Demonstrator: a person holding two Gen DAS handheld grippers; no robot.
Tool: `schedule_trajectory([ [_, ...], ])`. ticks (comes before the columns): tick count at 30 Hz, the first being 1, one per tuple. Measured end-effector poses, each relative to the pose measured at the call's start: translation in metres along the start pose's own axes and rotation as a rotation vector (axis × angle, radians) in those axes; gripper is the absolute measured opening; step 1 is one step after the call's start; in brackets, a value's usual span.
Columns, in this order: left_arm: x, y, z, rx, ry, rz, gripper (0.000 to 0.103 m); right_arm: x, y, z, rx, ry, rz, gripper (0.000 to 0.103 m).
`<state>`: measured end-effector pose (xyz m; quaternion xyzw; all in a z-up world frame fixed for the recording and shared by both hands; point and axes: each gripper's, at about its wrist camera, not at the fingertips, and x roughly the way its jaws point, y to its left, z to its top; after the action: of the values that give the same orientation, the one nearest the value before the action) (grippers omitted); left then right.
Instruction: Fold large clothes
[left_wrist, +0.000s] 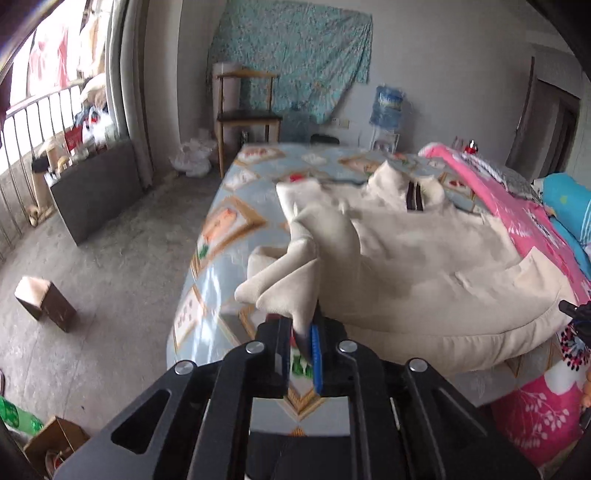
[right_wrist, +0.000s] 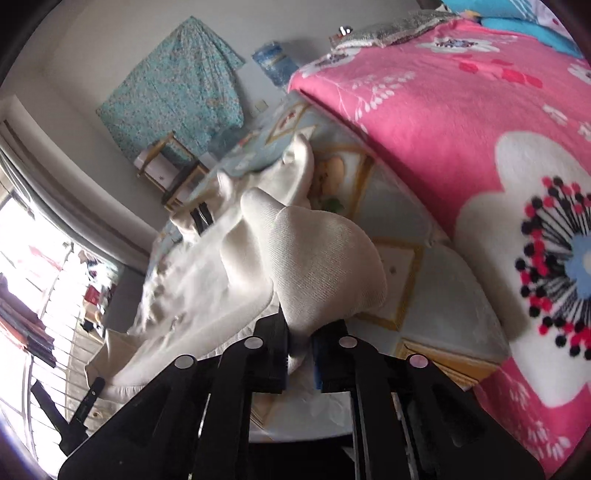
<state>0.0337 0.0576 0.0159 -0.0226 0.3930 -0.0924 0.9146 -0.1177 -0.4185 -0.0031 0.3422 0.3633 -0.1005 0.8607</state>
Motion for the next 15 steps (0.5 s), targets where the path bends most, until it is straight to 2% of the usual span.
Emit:
schedule_trajectory([
  [2, 0.018, 0.02, -0.017, -0.06, 0.106, -0.03, 0.021, 0.009, -0.015, -0.009, 0.0, 0.067, -0.047, 0.023],
  [3, 0.022, 0.026, -0.023, -0.09, 0.127, -0.048, 0.025, 0.009, -0.021, -0.01, 0.011, 0.082, -0.056, 0.031],
  [4, 0.019, 0.032, -0.026, -0.114, 0.121, -0.059, 0.034, 0.004, -0.026, -0.009, 0.02, 0.079, -0.067, 0.041],
  [5, 0.011, 0.036, -0.025, -0.124, 0.09, -0.045, 0.037, -0.006, -0.027, -0.007, 0.015, 0.052, -0.094, 0.045],
  [7, -0.008, 0.039, -0.024, -0.107, -0.002, 0.048, 0.044, -0.03, -0.024, 0.001, -0.035, -0.041, -0.203, 0.057],
  [9, -0.022, 0.043, -0.017, -0.116, -0.054, 0.091, 0.051, -0.049, -0.018, 0.005, -0.073, -0.104, -0.264, 0.059],
  [12, -0.029, 0.043, -0.007, -0.101, -0.086, 0.084, 0.053, -0.047, 0.007, 0.01, -0.153, -0.109, -0.233, 0.063],
  [15, -0.017, 0.019, 0.006, -0.02, -0.087, 0.054, 0.056, -0.014, 0.057, 0.001, -0.292, -0.019, -0.127, 0.066],
])
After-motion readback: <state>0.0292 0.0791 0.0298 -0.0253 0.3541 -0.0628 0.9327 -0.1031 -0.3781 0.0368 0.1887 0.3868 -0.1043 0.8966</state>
